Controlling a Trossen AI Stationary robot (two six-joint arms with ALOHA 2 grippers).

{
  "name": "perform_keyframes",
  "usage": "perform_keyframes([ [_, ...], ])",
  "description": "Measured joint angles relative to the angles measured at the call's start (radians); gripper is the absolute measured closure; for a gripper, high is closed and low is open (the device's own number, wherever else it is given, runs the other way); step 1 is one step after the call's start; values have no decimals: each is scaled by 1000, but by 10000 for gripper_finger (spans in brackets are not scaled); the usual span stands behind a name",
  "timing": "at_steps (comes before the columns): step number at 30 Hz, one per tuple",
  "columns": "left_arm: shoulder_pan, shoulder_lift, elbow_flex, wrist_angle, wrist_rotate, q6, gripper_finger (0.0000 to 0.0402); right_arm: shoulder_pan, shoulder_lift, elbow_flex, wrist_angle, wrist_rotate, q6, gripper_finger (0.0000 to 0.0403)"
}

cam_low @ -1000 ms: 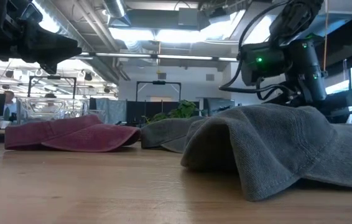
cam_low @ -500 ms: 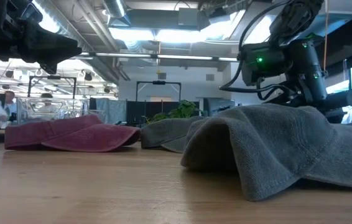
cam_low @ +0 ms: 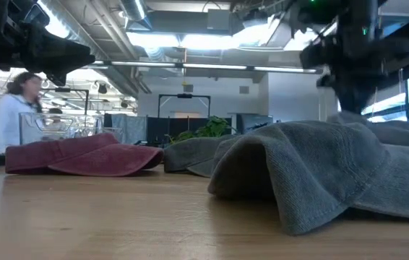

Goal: Pick & Place hat
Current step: Put the gray cap into the right transparent bin

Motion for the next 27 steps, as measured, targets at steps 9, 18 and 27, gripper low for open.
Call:
perform_keyframes([
  [9, 0, 0, 0, 0, -2, 0, 282, 0, -161, 205, -147, 163, 80, 340],
  [18, 0, 0, 0, 0, -2, 0, 282, -7, -177, 450, -227, 435, -1, 340],
  [27, 0, 0, 0, 0, -2, 0, 281, -95, -177, 526, -270, 711, -270, 340],
])
